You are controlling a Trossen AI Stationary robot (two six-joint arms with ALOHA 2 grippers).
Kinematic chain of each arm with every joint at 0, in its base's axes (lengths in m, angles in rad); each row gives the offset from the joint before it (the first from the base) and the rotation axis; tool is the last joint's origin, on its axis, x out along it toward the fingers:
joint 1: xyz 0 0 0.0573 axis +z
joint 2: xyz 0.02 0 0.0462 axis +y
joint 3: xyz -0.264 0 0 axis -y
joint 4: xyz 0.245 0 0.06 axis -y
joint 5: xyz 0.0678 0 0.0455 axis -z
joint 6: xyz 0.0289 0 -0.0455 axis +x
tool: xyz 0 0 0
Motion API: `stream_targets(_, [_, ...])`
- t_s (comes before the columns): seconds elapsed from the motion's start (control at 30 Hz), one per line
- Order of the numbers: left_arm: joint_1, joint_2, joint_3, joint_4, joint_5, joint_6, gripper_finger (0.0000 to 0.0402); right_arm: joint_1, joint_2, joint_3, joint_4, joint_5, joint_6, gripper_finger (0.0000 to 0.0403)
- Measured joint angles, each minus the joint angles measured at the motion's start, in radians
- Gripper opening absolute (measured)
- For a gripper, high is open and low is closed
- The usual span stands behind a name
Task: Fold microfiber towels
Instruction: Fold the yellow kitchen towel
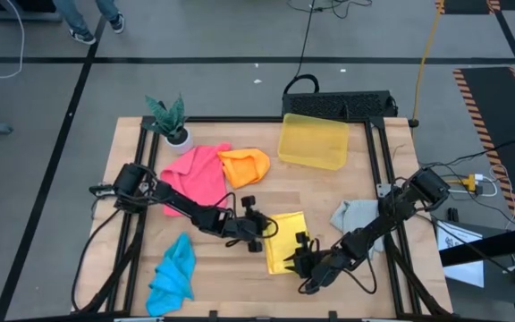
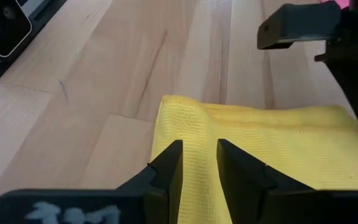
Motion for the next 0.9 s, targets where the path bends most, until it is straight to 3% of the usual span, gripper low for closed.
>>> stream_targets(0.13, [-0.01,-0.005,0.0,0.029,0.009,0.004,0.0008,0.004,-0.001,0.0,-0.003,0.0,-0.003,0.0089])
stream_targets(0.5, [-0.047,-0.15,0.0,-0.061,0.025,-0.016,0.0006,0.039,-0.055,0.0,-0.039,0.006,0.008,0.0089])
stream_targets(0.7, [-0.035,-0.15,0.0,-0.188,0.023,-0.075,0.0017,0.037,-0.043,0.0,-0.022,0.008,0.021,0.0089])
stream_targets(0.9, [-0.028,-0.15,0.0,-0.168,0.018,-0.079,0.0007,0.026,0.016,0.0,0.066,0.027,-0.017,0.0089])
